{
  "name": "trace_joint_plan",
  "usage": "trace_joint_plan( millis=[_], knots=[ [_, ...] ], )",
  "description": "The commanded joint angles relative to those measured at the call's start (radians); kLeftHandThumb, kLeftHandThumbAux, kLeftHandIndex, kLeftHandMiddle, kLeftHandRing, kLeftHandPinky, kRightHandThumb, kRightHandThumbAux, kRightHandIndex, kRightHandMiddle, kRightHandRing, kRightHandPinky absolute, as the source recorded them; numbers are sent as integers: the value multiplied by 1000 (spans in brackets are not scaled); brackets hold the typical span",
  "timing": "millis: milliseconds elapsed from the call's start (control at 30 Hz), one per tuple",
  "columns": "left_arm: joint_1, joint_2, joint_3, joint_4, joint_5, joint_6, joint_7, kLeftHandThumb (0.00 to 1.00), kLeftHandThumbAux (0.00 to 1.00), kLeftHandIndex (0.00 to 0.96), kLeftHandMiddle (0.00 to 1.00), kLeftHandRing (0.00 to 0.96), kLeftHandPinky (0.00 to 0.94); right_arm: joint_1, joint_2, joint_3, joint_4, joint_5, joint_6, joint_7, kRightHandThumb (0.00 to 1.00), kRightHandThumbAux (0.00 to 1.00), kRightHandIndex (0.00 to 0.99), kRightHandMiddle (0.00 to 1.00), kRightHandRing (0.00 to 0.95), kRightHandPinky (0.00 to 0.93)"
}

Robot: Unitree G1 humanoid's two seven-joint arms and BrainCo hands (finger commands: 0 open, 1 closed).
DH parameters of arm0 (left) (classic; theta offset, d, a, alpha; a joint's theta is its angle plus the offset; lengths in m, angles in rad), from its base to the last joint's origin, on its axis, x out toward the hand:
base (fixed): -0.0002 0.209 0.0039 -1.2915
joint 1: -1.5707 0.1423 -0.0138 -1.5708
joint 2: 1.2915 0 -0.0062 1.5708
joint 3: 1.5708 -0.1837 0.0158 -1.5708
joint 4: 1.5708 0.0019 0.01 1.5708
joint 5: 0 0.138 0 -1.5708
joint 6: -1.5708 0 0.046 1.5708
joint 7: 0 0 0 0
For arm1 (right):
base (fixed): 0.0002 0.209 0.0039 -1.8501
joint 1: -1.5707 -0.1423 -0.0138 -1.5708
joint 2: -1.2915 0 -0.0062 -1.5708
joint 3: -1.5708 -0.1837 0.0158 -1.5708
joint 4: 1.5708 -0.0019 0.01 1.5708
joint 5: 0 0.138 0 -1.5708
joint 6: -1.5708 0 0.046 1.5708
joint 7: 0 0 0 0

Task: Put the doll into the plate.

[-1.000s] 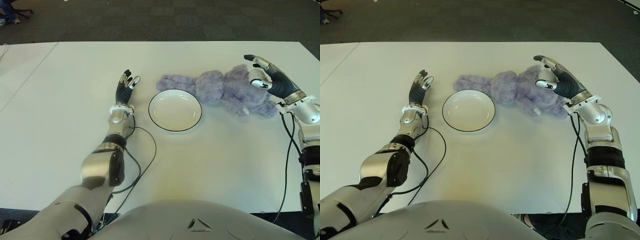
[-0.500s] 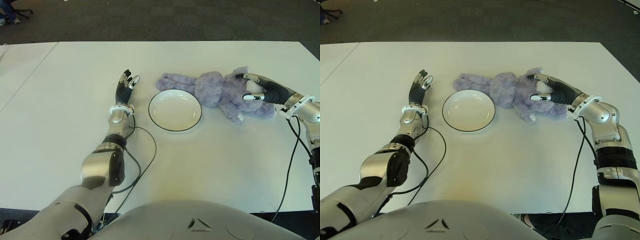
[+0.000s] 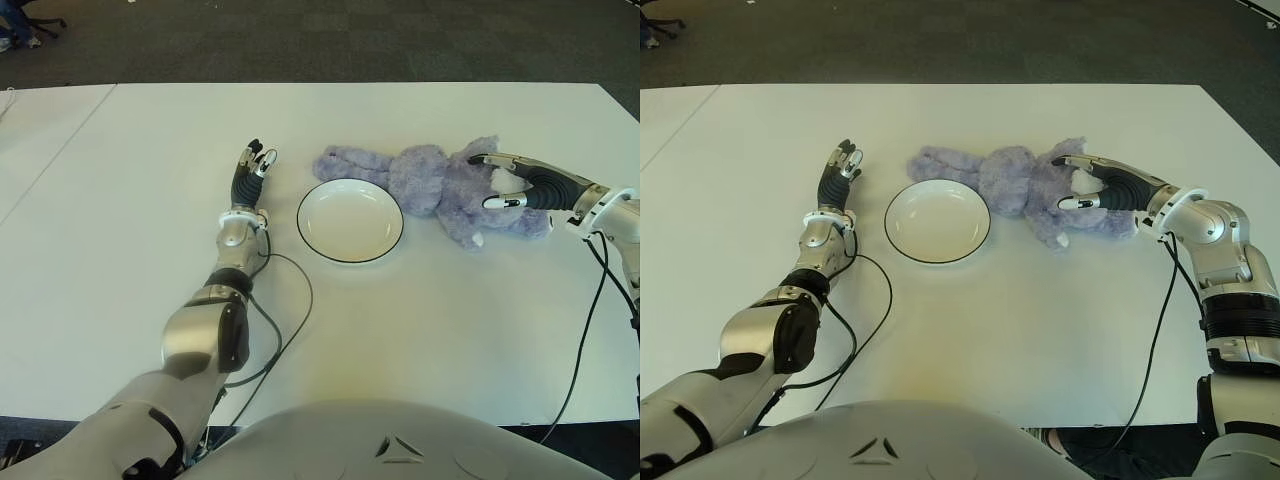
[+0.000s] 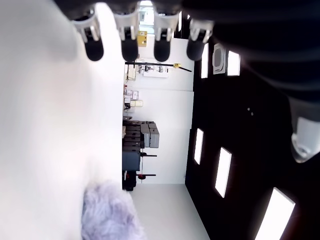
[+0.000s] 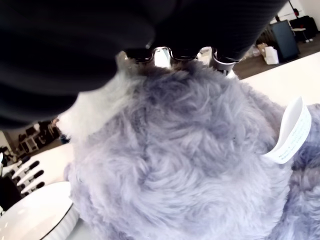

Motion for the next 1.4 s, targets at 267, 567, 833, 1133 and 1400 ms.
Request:
trace_joint_plan(
  millis=[267,567,833,1133,1400],
  knots=[
    [205,-15,-9,125,7,112,12,0,429,0,54,31,0,102,-2,64,74,-141,-2,-100,94,288,0,0,0,0],
    [207,-15,-11,126,10,105,22,0,441,0,57,38,12,-74,36,190,487,-333,-64,-446,117,323,0,0,0,0],
    [208,-11,-27,126,31,98,36,0,432,0,53,37,13,-209,131,305,771,-432,-3,-708,143,378,0,0,0,0],
    [210,-6,-34,126,43,103,39,0,424,0,55,34,0,-239,223,368,887,-441,43,-875,229,386,0,0,0,0],
    [212,-10,-40,126,44,96,46,0,411,0,49,29,0,-249,246,385,895,-414,57,-912,242,364,0,0,0,0]
  ],
)
